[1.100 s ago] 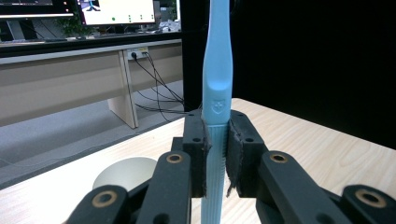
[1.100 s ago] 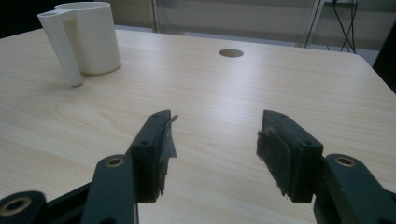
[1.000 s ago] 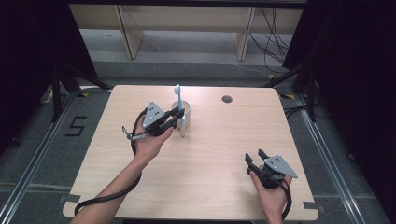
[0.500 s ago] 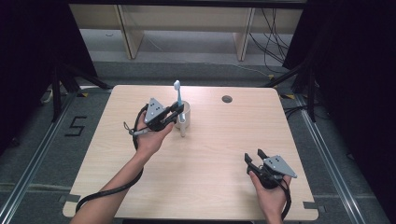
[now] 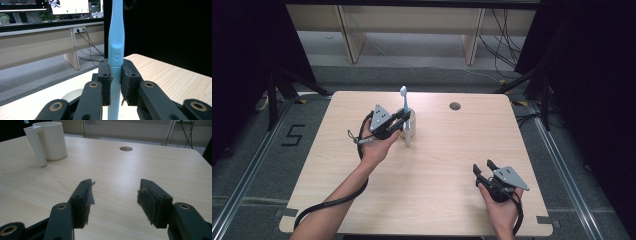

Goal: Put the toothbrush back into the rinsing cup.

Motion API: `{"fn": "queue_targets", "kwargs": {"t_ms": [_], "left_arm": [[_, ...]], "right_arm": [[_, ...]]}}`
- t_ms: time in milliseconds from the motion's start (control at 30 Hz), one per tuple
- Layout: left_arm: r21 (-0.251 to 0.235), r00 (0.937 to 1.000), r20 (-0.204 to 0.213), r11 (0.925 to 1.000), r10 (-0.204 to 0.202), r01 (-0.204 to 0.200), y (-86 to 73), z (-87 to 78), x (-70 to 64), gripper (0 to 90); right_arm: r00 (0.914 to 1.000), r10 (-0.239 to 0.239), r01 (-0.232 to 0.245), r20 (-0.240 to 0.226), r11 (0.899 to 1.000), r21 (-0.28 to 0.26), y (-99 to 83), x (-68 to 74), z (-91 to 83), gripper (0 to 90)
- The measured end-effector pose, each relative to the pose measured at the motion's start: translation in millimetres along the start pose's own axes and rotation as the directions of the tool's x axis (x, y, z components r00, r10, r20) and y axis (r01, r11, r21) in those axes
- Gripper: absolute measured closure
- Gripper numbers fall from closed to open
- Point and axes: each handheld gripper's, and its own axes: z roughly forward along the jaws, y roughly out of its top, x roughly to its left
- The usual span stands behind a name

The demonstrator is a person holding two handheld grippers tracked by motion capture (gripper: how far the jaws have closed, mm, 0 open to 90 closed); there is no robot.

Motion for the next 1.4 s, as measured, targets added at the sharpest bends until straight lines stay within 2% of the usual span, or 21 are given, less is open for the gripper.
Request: {"fn": "queue_targets", "kwargs": {"t_ms": [167,233,400,433,833,867,900,1033,1067,1100,1133,1400], "left_arm": [[0.001,1.0000,-0.004,1.0000,0.007,-0.007,-2.4,2.2,0.9,78.5],[0.001,1.0000,-0.003,1.0000,0.007,-0.007,-3.6,3.2,0.6,78.5],[0.004,0.9998,-0.010,0.9999,0.015,-0.015,-4.5,4.4,1.7,78.5],[0.004,0.9998,-0.011,0.9999,0.014,-0.014,-5.0,4.9,1.9,78.5],[0.018,0.9998,-0.010,0.9997,0.014,-0.014,-12.1,8.6,-2.0,78.5],[0.025,0.9998,-0.010,0.9995,0.018,-0.018,-13.5,9.0,-2.6,78.5],[0.029,0.9998,-0.011,0.9994,0.019,-0.018,-14.1,9.0,-2.7,78.5],[0.035,0.9997,-0.012,0.9992,0.020,-0.020,-16.2,10.0,-3.2,78.4],[0.040,0.9997,-0.012,0.9989,0.022,-0.022,-17.5,10.6,-3.5,78.5],[0.040,0.9997,-0.014,0.9990,0.020,-0.020,-18.2,11.1,-3.6,78.4],[0.043,0.9997,-0.014,0.9989,0.019,-0.019,-19.0,11.6,-3.4,78.5],[0.058,0.9997,-0.019,0.9982,0.015,-0.014,-26.3,14.2,-4.6,78.4]], "right_arm": [[0.9996,0.022,-0.022,-0.016,1.000,0.001,-0.7,1.7,1.2,45.1],[0.9998,0.021,-0.021,-0.002,1.000,0.006,-0.5,2.1,0.0,45.1],[0.9994,0.034,-0.034,-0.005,0.999,0.008,-0.5,3.6,1.0,45.1],[1.0000,0.003,-0.003,-0.005,1.000,-0.002,-0.1,1.5,1.6,45.1],[0.9999,0.004,-0.004,-0.010,1.000,-0.002,0.1,1.5,1.5,45.0],[0.9999,0.006,-0.006,-0.010,1.000,-0.003,0.1,1.3,1.5,45.0],[0.9989,0.044,-0.044,-0.013,0.999,0.017,0.0,3.9,-0.1,45.0],[0.9990,0.042,-0.042,-0.011,0.999,0.016,0.1,3.8,0.0,44.9],[1.0000,-0.001,0.001,-0.008,1.000,-0.006,0.2,0.9,1.5,45.0],[0.9999,-0.008,0.008,-0.007,1.000,-0.009,0.2,0.6,1.5,44.9],[0.9999,0.007,-0.007,-0.012,1.000,0.001,0.1,1.7,1.2,44.9],[0.9999,0.012,-0.012,-0.002,1.000,-0.001,-0.2,1.3,1.3,44.8]]}}
